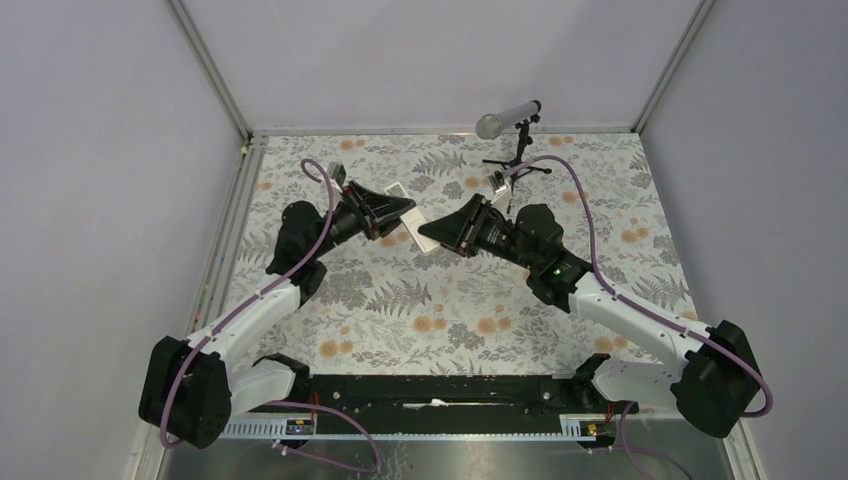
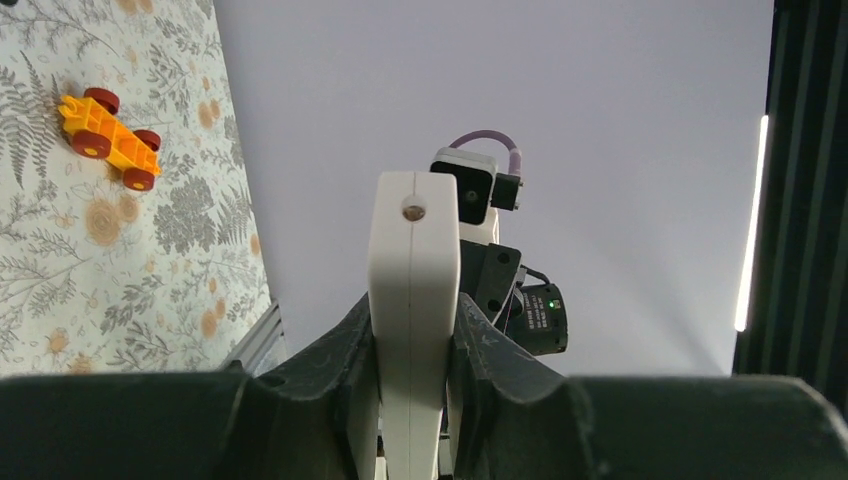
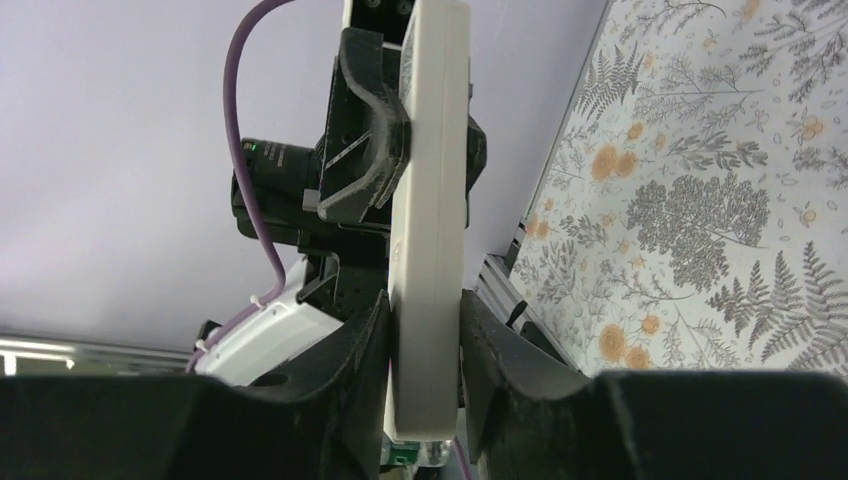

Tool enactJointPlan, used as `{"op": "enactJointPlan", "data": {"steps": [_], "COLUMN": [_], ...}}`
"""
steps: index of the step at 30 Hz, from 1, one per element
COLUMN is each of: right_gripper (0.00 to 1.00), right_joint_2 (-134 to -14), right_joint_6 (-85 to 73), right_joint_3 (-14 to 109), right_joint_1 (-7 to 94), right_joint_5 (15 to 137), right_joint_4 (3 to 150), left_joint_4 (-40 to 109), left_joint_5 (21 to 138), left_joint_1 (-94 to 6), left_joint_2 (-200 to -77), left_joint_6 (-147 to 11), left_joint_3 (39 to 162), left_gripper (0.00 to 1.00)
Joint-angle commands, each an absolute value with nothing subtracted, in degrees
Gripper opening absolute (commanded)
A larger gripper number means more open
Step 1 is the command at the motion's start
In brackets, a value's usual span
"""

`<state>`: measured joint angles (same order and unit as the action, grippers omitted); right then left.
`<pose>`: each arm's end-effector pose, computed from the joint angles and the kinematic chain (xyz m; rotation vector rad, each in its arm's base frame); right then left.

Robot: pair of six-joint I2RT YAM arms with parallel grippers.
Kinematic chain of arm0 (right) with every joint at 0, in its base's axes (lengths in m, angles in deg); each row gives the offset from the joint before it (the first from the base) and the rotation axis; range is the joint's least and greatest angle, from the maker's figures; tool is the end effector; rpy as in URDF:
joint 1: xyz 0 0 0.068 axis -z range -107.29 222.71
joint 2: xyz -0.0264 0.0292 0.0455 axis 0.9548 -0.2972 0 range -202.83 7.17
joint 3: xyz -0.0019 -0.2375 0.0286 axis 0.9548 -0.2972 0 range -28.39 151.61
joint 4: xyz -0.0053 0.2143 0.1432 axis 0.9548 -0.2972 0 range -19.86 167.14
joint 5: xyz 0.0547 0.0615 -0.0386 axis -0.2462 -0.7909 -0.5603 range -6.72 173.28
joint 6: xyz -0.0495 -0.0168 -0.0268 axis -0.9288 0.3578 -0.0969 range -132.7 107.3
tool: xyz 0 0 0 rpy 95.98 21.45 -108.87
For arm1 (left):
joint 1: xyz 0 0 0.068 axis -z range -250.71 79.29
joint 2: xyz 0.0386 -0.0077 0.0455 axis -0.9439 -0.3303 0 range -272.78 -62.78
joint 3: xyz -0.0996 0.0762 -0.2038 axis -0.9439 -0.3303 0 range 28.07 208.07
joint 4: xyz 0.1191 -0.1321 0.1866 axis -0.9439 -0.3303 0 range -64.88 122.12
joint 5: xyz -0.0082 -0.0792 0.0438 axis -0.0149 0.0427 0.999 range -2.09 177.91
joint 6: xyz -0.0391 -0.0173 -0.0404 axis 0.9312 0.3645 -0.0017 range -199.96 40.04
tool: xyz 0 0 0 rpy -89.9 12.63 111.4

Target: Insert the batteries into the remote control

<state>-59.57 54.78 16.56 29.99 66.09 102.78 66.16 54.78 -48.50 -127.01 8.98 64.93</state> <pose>0.2046 0.2060 0.2979 0.0998 1.7870 1.7025 0.2421 -0.1241 0.2750 -0.4702 1.7692 -1.9014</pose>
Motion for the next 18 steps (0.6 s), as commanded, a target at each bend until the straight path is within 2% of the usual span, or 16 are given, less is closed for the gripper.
{"op": "enactJointPlan", "data": {"steps": [1,8,11,15,17,18], "right_gripper": [0.31,0.30,0.37,0.54,0.55,0.51], "right_joint_2": [-61.72,-63.50,-63.12,-63.99,-64.59,-65.23], "right_joint_6": [43.28,31.79,32.46,40.18,44.73,46.51], "right_joint_3": [16.82,19.94,21.32,22.65,22.76,22.79], "right_joint_1": [30.15,30.21,30.18,30.27,30.35,30.41], "right_joint_5": [58.23,52.67,54.11,58.09,60.22,60.87], "right_joint_4": [104.29,96.11,93.94,93.82,93.69,93.60], "left_joint_4": [69.43,65.50,65.16,63.36,63.31,63.92], "left_joint_5": [52.33,49.77,49.67,50.07,50.34,50.47], "left_joint_1": [-49.09,-49.76,-49.88,-49.88,-49.97,-49.97], "left_joint_2": [-126.99,-127.14,-127.10,-126.71,-126.62,-126.53], "left_joint_6": [16.78,18.42,17.59,14.77,14.11,14.01], "left_joint_3": [66.88,70.58,71.27,71.59,71.43,71.37], "left_gripper": [0.00,0.00,0.00,0.00,0.00,0.00]}}
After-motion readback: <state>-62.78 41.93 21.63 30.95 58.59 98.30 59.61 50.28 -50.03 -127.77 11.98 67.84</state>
